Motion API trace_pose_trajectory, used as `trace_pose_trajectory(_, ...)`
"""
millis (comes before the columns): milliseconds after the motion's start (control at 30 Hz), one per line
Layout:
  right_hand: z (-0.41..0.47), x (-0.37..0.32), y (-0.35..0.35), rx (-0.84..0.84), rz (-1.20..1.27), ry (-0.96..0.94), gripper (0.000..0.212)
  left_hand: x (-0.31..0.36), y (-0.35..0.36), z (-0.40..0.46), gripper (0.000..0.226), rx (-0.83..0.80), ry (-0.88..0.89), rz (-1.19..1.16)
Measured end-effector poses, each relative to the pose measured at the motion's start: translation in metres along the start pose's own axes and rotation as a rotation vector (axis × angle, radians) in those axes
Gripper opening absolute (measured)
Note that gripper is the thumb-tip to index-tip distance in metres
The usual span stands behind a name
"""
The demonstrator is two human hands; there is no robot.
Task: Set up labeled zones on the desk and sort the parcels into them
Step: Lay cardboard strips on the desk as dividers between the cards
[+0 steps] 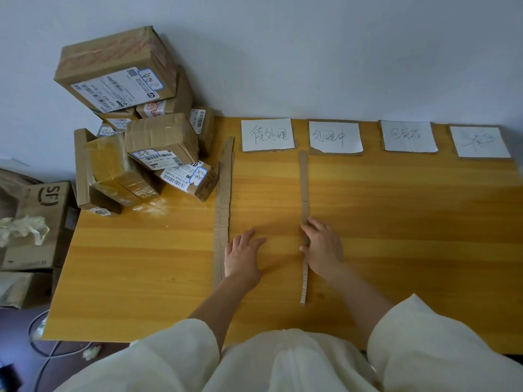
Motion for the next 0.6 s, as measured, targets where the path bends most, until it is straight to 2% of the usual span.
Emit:
trace_pose_trajectory(167,0.001,0.000,0.000,-0.003,0.016,0.007,0.058,0.000,0.000,0.000,0.081,-0.011,0.009,-0.010)
trace_pose_trajectory(267,0.001,-0.003,-0.004,0.069,0.064,-0.006,0.052,-0.002,-0.001,0.002,0.077,-0.036,0.011,-0.063)
trace_pose_trajectory(333,0.001,-0.013,-0.009,0.143,0.126,-0.052,0.044,-0.006,-0.006,0.002,0.066,-0.016,0.003,-0.210)
trace_pose_trajectory(400,0.001,-0.028,-0.014,0.186,0.199,-0.091,0.037,-0.015,-0.014,0.001,0.052,0.078,-0.030,-0.413)
trace_pose_trajectory(500,0.006,-0.057,-0.014,0.095,0.315,-0.101,0.037,-0.042,-0.029,-0.005,0.043,0.284,-0.161,-0.564)
trace_pose_trajectory(600,0.009,-0.089,-0.002,-0.071,0.399,-0.121,0.036,-0.079,-0.029,-0.010,0.048,0.335,-0.320,-0.565)
Point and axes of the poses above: each hand's wrist, its own z-axis towards the middle knuckle, its own y-axis out of the palm, x = y × z, the point moved 4 cm from there along z, towards the middle knuckle
